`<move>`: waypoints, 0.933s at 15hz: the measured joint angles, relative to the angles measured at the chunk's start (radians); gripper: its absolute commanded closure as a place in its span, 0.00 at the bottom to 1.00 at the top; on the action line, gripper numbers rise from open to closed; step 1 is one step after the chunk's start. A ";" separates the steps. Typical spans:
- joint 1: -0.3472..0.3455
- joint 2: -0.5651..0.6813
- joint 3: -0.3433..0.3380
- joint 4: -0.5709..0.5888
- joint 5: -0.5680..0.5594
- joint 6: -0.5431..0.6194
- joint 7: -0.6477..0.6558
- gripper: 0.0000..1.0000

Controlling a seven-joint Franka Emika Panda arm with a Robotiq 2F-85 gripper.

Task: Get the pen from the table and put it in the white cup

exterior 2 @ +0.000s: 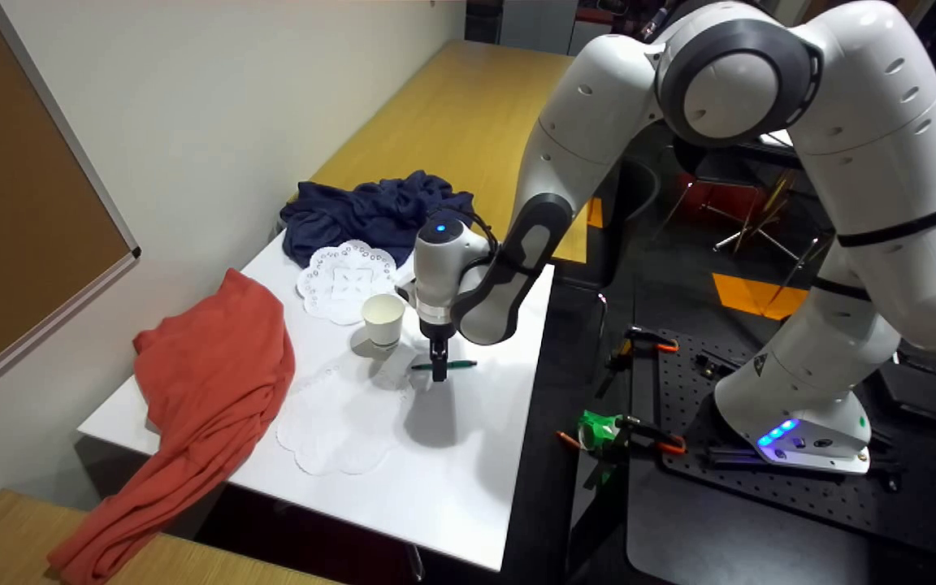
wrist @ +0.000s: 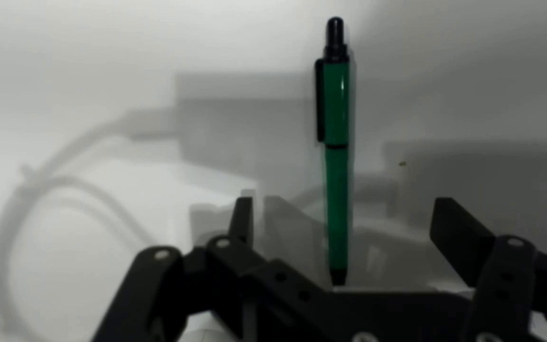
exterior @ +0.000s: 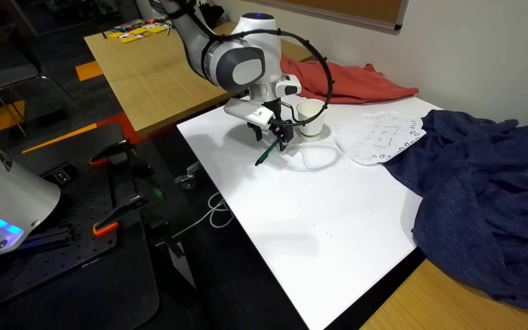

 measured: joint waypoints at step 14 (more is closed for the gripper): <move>-0.021 0.022 0.026 0.028 0.000 -0.007 -0.013 0.97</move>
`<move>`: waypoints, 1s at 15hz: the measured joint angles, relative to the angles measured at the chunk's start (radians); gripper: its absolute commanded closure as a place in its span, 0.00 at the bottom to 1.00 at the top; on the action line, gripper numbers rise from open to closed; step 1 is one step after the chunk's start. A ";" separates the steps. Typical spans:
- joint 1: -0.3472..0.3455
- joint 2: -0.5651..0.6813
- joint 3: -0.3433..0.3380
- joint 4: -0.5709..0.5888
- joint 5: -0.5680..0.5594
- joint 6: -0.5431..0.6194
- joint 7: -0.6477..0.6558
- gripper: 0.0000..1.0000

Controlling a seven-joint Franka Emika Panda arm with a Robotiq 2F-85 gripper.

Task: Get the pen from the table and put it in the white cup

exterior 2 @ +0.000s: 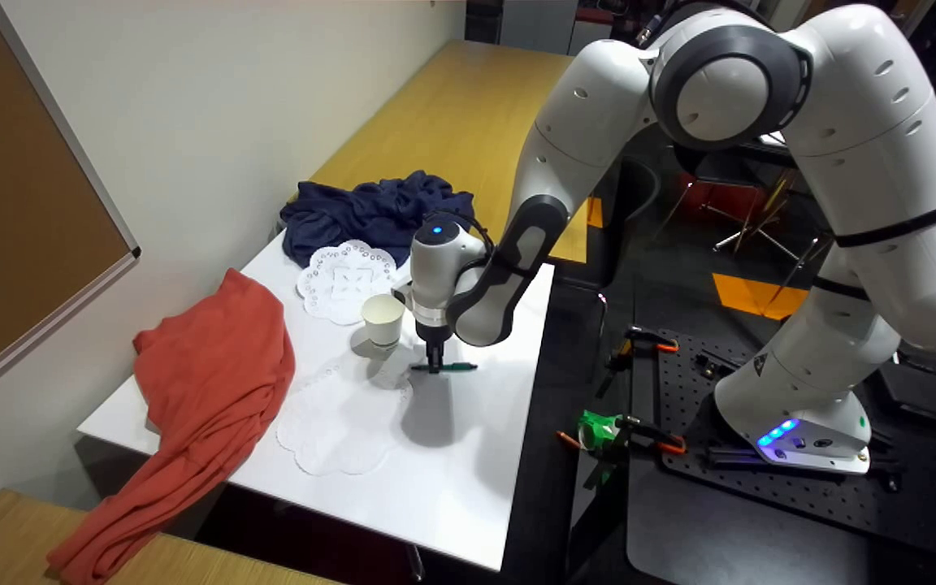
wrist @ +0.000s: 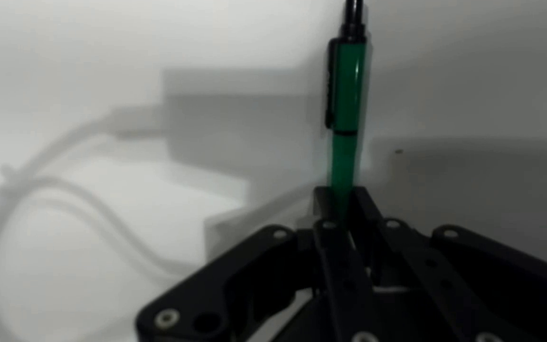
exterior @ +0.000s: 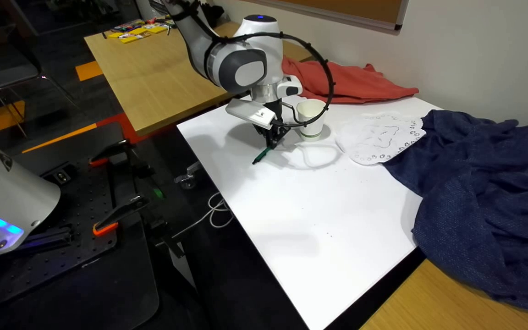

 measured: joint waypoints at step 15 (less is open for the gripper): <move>0.010 -0.389 -0.042 -0.187 0.006 -0.153 0.097 0.97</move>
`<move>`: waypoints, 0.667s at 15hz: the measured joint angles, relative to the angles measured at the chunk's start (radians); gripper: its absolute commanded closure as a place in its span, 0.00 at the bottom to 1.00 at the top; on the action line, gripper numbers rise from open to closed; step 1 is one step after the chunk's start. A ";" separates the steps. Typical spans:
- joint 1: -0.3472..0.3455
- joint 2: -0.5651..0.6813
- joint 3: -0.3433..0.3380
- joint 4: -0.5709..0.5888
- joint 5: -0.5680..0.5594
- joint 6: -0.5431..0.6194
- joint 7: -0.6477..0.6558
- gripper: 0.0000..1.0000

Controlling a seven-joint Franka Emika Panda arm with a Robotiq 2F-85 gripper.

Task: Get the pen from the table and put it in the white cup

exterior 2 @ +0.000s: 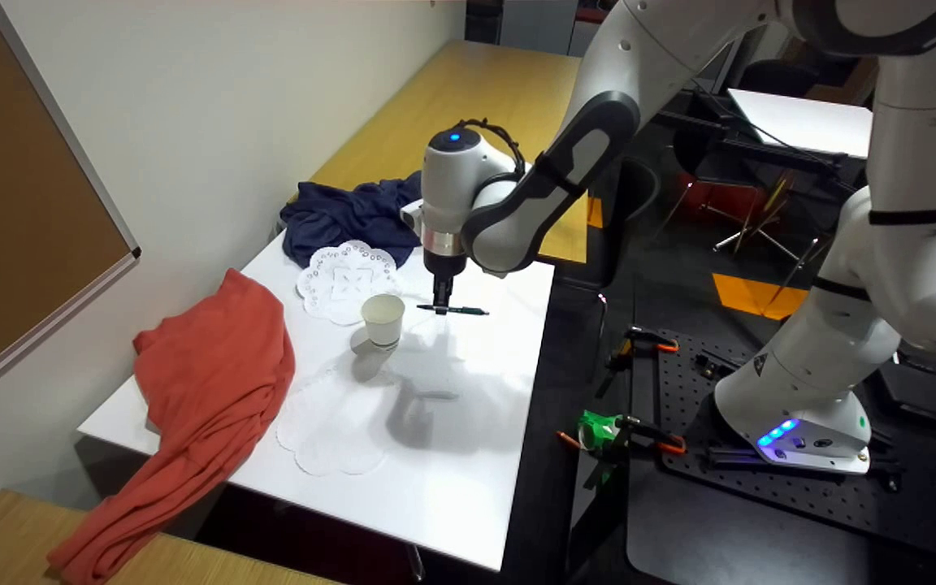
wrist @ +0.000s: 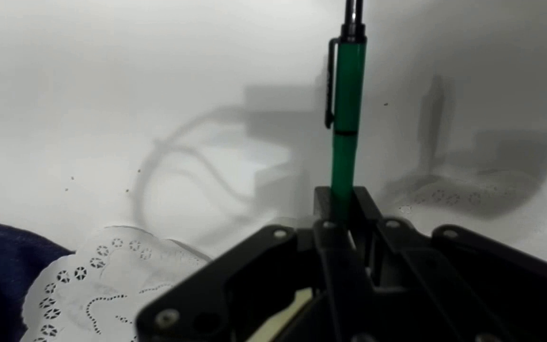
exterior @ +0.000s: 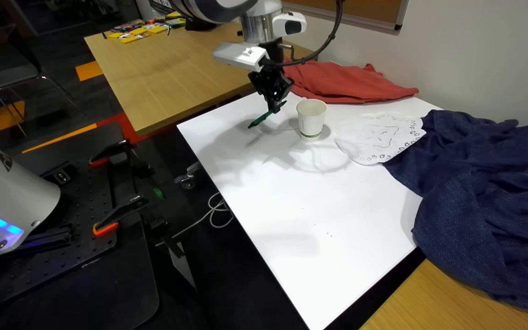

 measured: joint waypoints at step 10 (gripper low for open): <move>0.066 -0.245 0.020 -0.047 0.077 -0.144 0.170 0.88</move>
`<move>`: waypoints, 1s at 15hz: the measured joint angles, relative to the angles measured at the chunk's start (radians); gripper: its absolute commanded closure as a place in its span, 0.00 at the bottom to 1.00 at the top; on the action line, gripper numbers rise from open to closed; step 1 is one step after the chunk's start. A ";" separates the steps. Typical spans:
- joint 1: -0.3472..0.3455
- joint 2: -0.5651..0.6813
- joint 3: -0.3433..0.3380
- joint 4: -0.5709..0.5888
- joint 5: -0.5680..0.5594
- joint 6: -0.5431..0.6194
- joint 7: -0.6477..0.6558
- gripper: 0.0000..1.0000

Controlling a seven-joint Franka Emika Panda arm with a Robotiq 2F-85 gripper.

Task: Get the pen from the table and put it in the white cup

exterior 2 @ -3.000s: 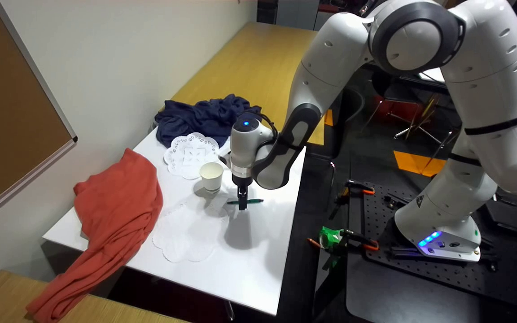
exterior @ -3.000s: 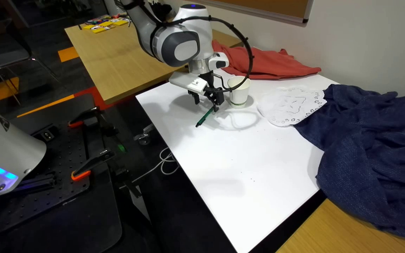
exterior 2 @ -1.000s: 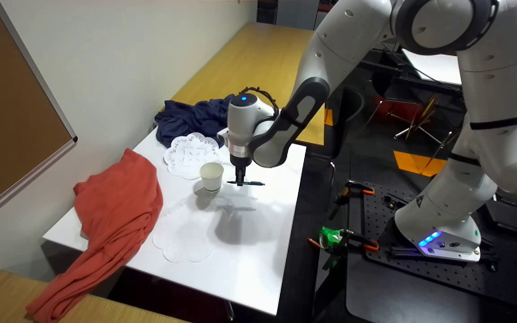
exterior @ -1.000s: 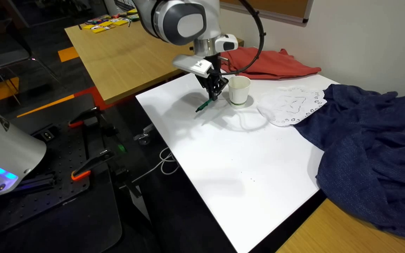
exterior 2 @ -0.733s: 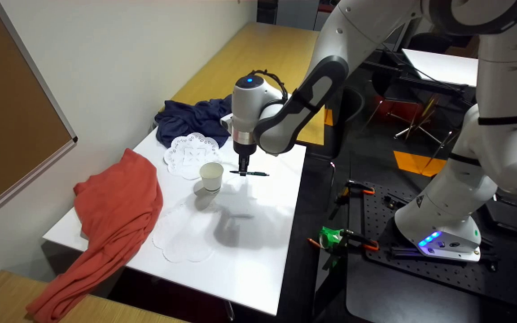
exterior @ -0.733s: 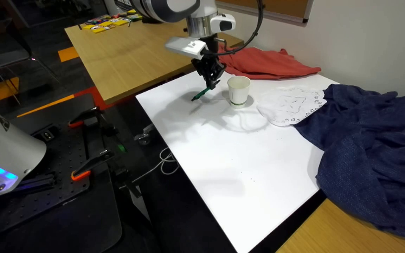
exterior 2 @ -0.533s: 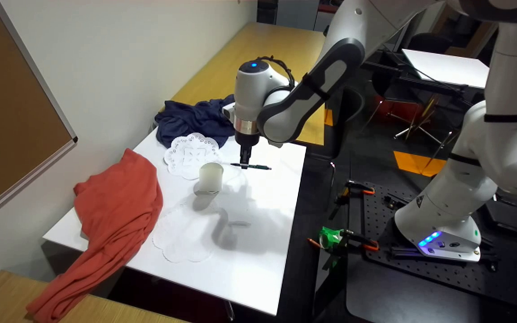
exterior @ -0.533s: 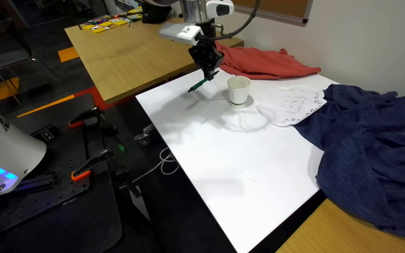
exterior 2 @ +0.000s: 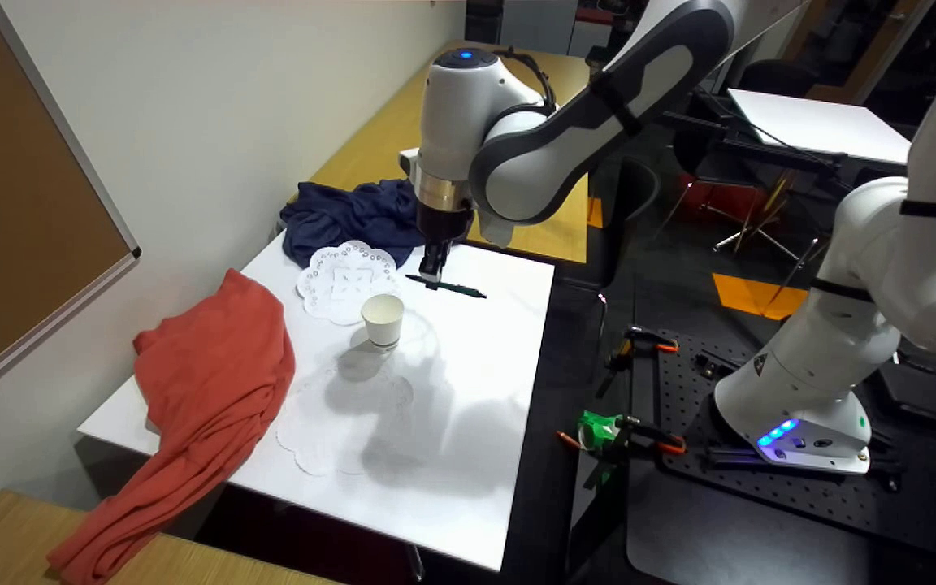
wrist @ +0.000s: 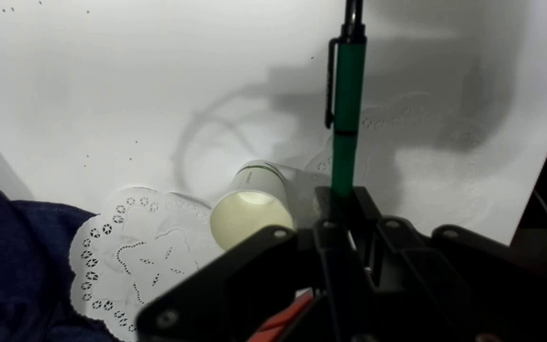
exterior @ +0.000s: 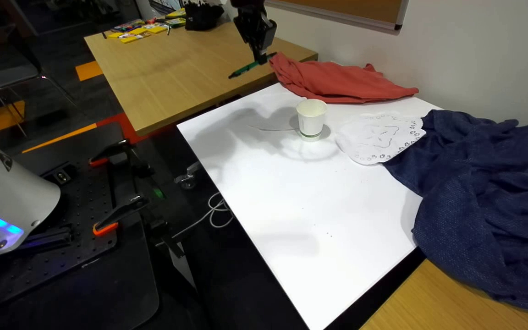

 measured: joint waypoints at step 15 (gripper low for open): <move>0.080 0.015 -0.070 0.001 -0.217 0.036 0.386 0.97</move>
